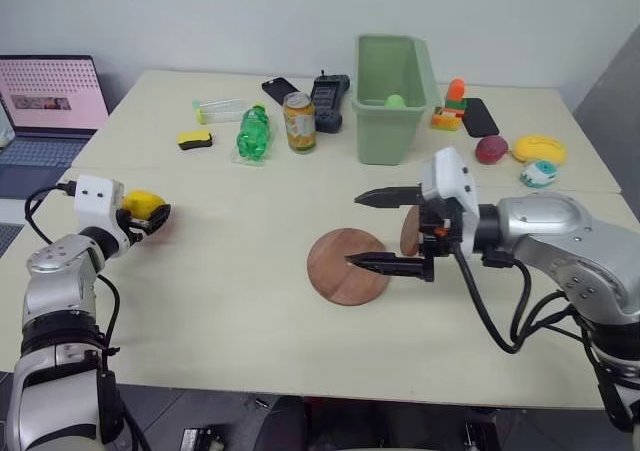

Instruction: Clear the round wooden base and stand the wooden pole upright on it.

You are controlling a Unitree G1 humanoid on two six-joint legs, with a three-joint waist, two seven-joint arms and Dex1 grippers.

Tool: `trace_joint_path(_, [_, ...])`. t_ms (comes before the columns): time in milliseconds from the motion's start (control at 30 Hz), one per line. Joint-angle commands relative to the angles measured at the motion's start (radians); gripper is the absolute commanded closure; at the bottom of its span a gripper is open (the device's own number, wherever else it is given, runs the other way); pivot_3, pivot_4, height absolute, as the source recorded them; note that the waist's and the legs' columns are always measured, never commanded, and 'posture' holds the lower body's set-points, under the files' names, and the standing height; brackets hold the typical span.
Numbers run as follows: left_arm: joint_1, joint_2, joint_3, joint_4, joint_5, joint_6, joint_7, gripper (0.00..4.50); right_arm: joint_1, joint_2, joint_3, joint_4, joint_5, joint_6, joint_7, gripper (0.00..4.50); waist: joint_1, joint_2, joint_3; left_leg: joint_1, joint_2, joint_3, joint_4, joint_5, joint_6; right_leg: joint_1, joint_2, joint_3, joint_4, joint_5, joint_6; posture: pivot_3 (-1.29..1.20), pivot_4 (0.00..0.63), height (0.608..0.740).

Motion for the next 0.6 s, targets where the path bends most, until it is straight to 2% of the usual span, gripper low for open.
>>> trace_joint_path(33, [-0.004, 0.005, 0.020, -0.055, -0.019, 0.007, 0.027, 1.01, -0.025, 0.006, 0.004, 0.009, -0.046, -0.026, 0.040, 0.00, 0.003, -0.001, 0.000, 0.000, 0.000, 0.000, 0.000, 0.000, 0.000, 0.000, 0.000, 0.000, 0.000, 0.000, 0.000, 0.00, 0.150, 0.740])
trace_joint_path(200, [0.001, -0.011, 0.035, -0.069, -0.043, 0.038, 0.055, 1.01, -0.023, 0.022, 0.004, 0.020, -0.071, -0.022, 0.069, 0.00, -0.004, -0.001, 0.000, 0.000, 0.001, 0.002, 0.000, 0.000, 0.000, -0.001, 0.001, 0.000, 0.001, 0.000, 0.000, 0.00, 0.150, 0.740])
trace_joint_path(267, [0.002, -0.009, 0.036, -0.072, -0.050, 0.045, 0.055, 0.31, -0.019, 0.025, -0.002, 0.016, -0.074, -0.019, 0.074, 0.00, -0.011, -0.001, -0.001, 0.000, 0.001, 0.003, 0.000, 0.000, 0.000, -0.002, 0.001, 0.000, 0.002, 0.000, 0.000, 0.00, 0.150, 0.740])
trace_joint_path(333, [0.006, -0.007, 0.039, -0.088, -0.061, 0.054, 0.053, 0.04, -0.014, 0.026, -0.009, 0.008, -0.073, -0.013, 0.078, 0.00, -0.016, -0.001, 0.000, 0.000, 0.001, 0.003, -0.001, 0.000, 0.000, -0.002, 0.001, 0.000, 0.002, 0.000, 0.000, 0.00, 0.150, 0.740])
trace_joint_path(600, [0.056, 0.002, 0.047, -0.213, -0.086, 0.082, 0.045, 0.04, 0.005, 0.019, -0.032, -0.015, -0.066, -0.005, 0.079, 0.00, -0.023, -0.001, -0.001, 0.000, 0.002, 0.003, -0.001, 0.000, 0.001, -0.004, 0.001, 0.000, 0.003, 0.000, 0.000, 0.00, 0.150, 0.740])
